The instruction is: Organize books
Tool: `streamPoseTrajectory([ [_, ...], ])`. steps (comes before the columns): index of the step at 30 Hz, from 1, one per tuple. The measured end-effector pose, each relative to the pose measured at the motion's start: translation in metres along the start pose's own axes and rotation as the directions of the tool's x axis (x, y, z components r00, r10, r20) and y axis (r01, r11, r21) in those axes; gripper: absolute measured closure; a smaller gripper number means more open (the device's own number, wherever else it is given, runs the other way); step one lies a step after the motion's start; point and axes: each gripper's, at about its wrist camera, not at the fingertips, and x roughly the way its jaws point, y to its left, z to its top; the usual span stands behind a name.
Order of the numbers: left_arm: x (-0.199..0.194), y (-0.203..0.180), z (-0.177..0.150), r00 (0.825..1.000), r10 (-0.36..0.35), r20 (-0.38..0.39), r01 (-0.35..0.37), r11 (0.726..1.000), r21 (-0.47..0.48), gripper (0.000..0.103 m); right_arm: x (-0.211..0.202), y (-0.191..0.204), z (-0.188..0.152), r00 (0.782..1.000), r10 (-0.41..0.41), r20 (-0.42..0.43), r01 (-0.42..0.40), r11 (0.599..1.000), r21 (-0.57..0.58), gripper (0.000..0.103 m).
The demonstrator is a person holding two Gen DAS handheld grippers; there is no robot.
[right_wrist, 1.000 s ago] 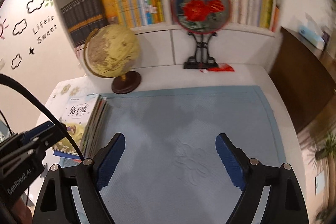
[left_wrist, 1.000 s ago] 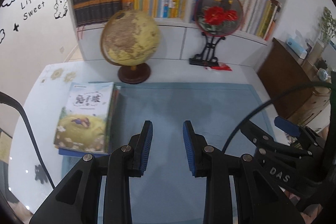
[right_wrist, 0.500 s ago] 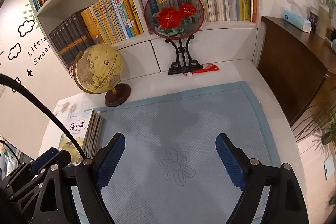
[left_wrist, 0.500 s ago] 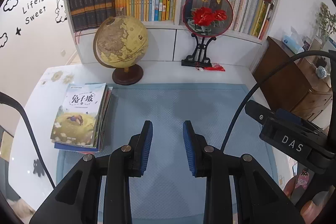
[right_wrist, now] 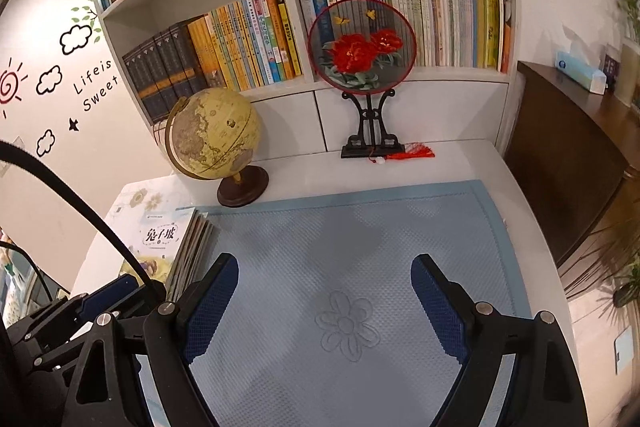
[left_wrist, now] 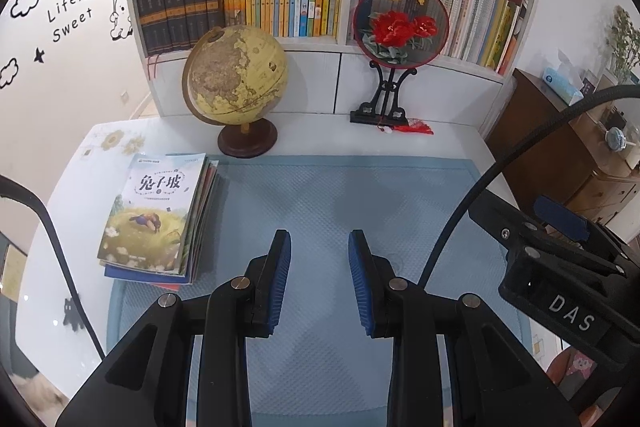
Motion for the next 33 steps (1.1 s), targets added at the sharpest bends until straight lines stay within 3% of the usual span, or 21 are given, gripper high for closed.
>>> streamPoseTrajectory([
  [19,0.019,-0.038,-0.005,0.999,-0.002,-0.038,0.004,0.998,0.066,0.076,0.002,-0.04,-0.002,0.997,-0.077,-0.028,0.079,0.996,0.051,0.016],
  [33,0.063,-0.056,-0.004,0.993,-0.001,-0.116,0.011,0.996,0.086,0.076,0.03,-0.062,-0.003,0.99,-0.109,-0.092,0.116,0.99,0.079,0.016],
])
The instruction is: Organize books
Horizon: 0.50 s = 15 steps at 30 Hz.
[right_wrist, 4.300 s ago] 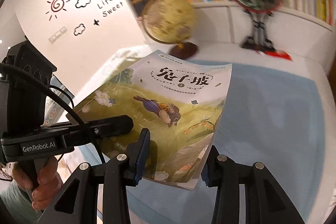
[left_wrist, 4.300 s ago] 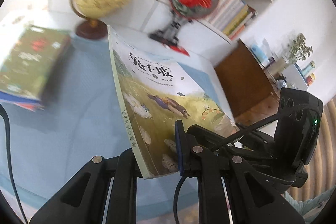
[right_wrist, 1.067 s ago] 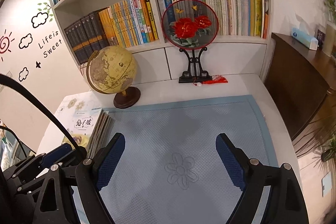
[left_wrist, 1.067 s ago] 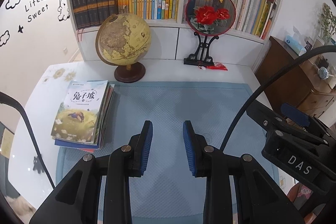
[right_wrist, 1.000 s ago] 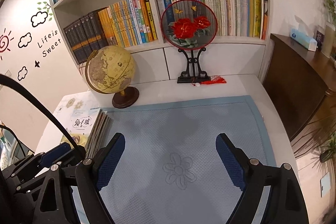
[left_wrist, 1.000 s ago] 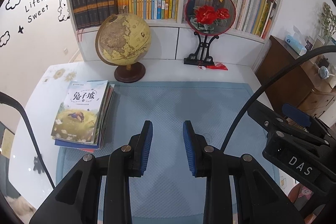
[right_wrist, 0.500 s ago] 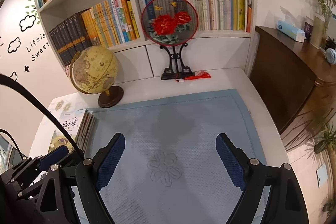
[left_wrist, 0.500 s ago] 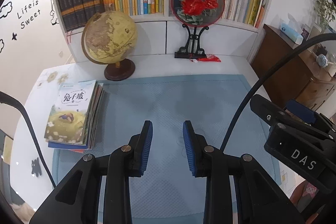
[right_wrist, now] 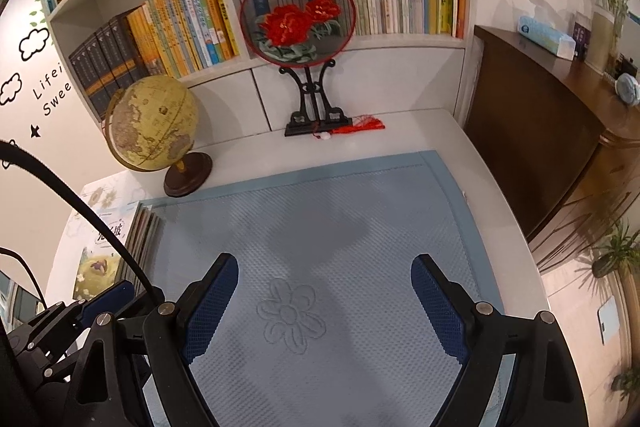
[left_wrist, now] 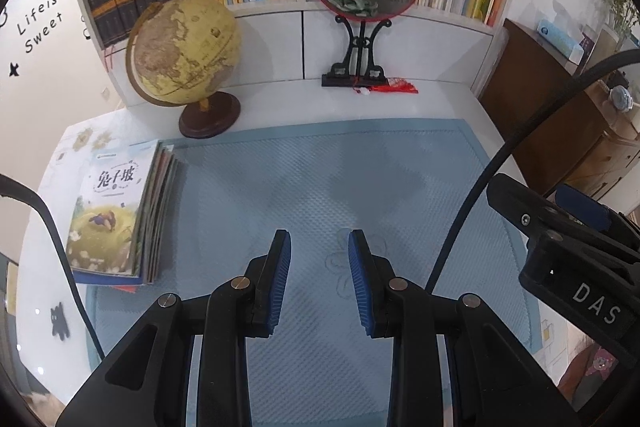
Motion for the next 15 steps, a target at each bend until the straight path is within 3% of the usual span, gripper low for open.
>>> streamPoseTrajectory([
  [15,0.052,0.003,0.01,0.995,0.001,-0.096,-0.002,1.0,-0.009,0.076,0.04,-0.008,0.008,0.999,-0.003,-0.045,0.003,1.0,-0.003,0.016],
])
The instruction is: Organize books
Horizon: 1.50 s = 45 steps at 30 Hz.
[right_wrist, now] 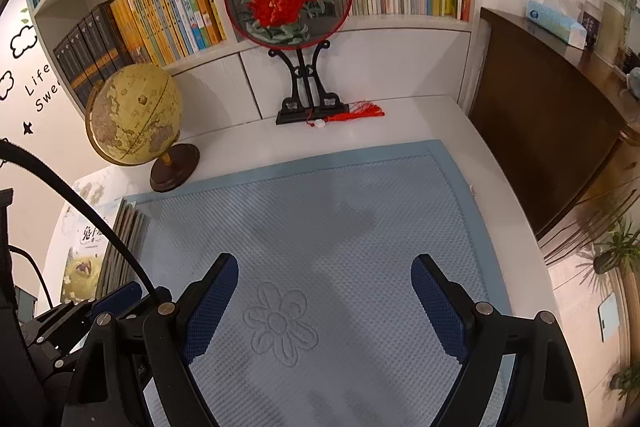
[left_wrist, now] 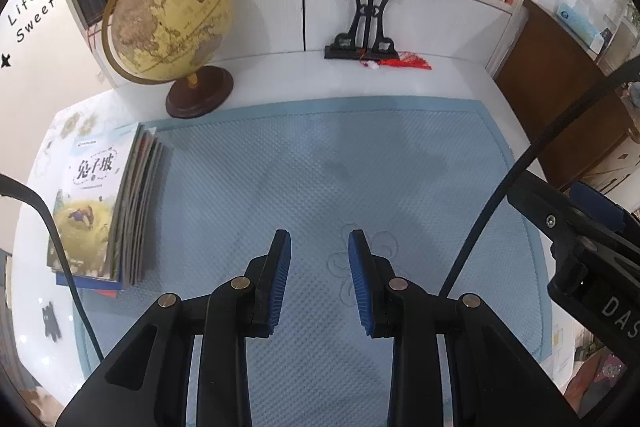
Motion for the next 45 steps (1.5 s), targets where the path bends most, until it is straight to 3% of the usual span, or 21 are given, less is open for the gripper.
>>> streamPoseTrajectory([
  [6,0.026,0.007,0.004,0.999,0.035,-0.022,-0.035,0.999,-0.011,0.076,0.023,0.003,-0.003,1.0,-0.007,-0.008,0.007,1.0,-0.027,0.016],
  [13,0.073,0.033,-0.004,0.99,0.139,0.013,-0.139,0.99,-0.034,0.076,0.068,0.011,-0.029,0.999,-0.047,0.021,0.049,0.992,-0.115,0.016],
  [16,0.102,0.043,-0.013,0.986,0.167,-0.024,-0.168,0.985,-0.031,0.076,0.087,0.012,-0.042,0.999,-0.046,0.012,0.047,0.989,-0.14,0.016],
  [23,0.134,0.051,-0.041,0.977,0.21,-0.024,-0.211,0.975,-0.064,0.076,0.125,0.01,-0.069,0.997,-0.05,-0.061,0.04,0.986,-0.16,0.016],
  [25,0.138,0.048,-0.049,0.977,0.212,-0.033,-0.214,0.975,-0.061,0.076,0.129,0.009,-0.077,0.996,-0.063,-0.07,0.05,0.984,-0.172,0.016],
  [30,0.134,0.037,-0.058,0.966,0.258,0.028,-0.257,0.966,-0.035,0.076,0.136,0.002,-0.096,0.993,-0.074,-0.097,0.056,0.983,-0.174,0.016],
  [36,0.136,0.039,-0.056,0.964,0.267,0.024,-0.266,0.963,-0.037,0.075,0.149,-0.007,-0.112,0.986,-0.091,-0.138,0.065,0.981,-0.181,0.016],
  [45,0.137,0.033,-0.058,0.954,0.299,0.029,-0.298,0.954,-0.041,0.071,0.152,-0.02,-0.116,0.989,-0.075,-0.128,0.054,0.985,-0.164,0.0],
])
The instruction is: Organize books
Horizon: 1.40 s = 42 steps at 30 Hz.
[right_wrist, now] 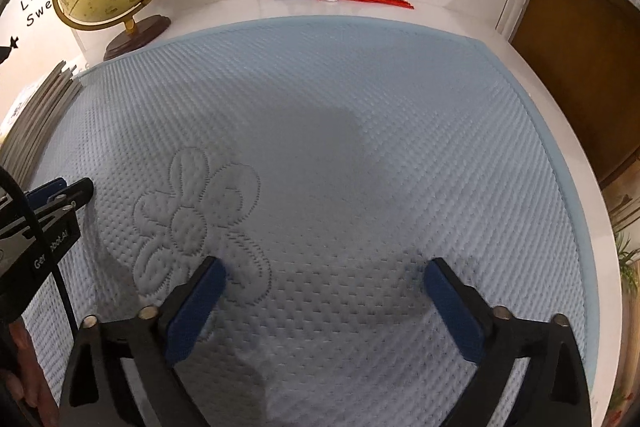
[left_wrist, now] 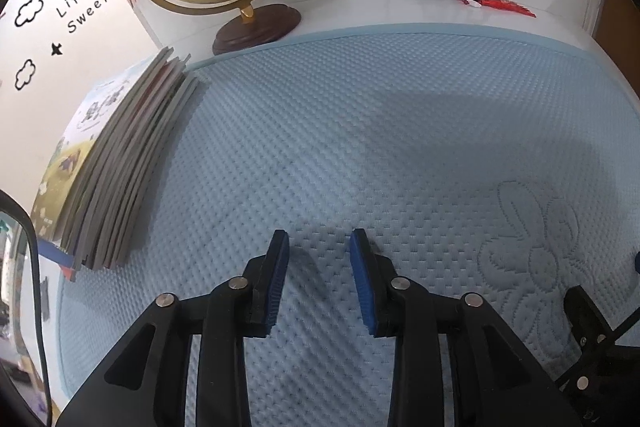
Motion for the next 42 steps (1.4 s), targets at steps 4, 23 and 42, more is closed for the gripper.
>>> streamPoseTrajectory([
  [4,0.001,0.002,-0.001,0.998,0.067,0.014,-0.067,0.998,-0.004,0.047,-0.002,0.001,-0.002,1.0,0.002,0.014,-0.002,1.0,-0.014,0.0],
  [23,-0.01,0.02,-0.042,0.976,-0.216,-0.004,0.214,0.97,-0.114,0.003,-0.017,-0.004,-0.023,1.0,0.01,0.012,-0.01,1.0,0.003,0.0],
  [42,-0.01,0.016,-0.049,0.976,-0.202,0.08,0.21,0.972,-0.108,0.0,-0.019,0.002,-0.031,0.999,-0.017,0.049,0.017,1.0,-0.014,0.0],
])
